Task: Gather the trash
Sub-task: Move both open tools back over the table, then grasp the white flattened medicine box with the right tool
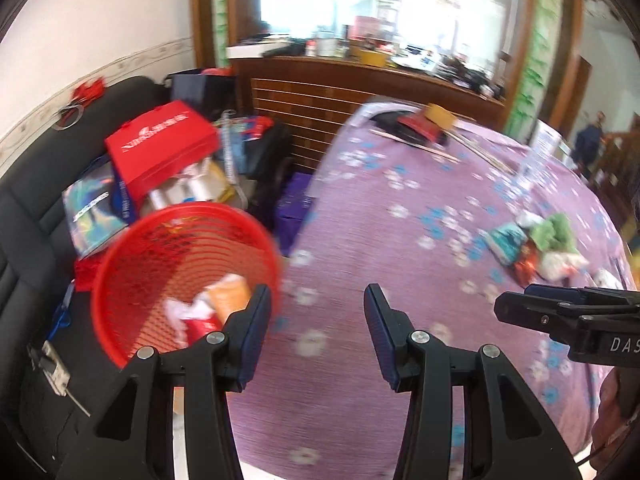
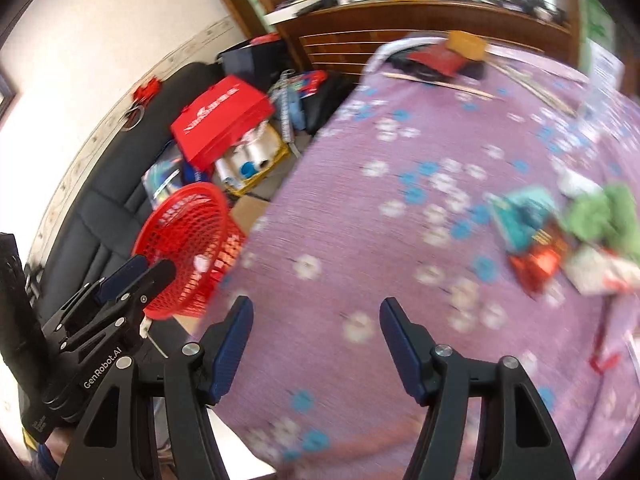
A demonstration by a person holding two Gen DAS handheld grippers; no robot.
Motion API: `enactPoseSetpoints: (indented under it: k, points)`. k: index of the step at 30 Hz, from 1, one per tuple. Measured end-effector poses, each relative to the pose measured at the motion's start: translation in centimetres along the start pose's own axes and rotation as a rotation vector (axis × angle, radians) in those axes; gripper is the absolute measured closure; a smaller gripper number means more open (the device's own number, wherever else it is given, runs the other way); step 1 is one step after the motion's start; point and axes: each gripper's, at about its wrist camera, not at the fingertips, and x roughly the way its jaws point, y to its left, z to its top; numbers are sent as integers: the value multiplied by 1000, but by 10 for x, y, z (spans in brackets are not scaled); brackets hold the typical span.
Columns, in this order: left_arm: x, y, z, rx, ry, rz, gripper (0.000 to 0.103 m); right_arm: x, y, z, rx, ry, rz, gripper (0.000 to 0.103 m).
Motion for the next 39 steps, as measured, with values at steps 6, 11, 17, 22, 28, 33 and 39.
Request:
enactPoseSetpoints:
  k: [6, 11, 17, 22, 28, 33, 39]
  points:
    - [1, -69, -10, 88, 26, -81, 57, -43, -72, -35, 132, -31, -76, 33]
    - [1, -121, -18, 152, 45, -137, 57, -80, -137, -64, 249, -65, -148, 33]
    - [-3, -173, -30, 236, 58, -185, 57, -111, -201, -75, 331, -118, -258, 56]
    - [-9, -189, -32, 291, 52, -183, 57, -108, -230, -63, 317, -136, -309, 60]
    - [-9, -181, -31, 309, 71, -158, 57, -78, -248, -39, 294, -118, -365, 68]
    - [-4, -177, -30, 323, 99, -163, 57, -59, -253, -32, 277, -81, -405, 95]
    - [0, -206, -23, 377, 116, -241, 44, -96, -242, -48, 282, -152, -390, 98]
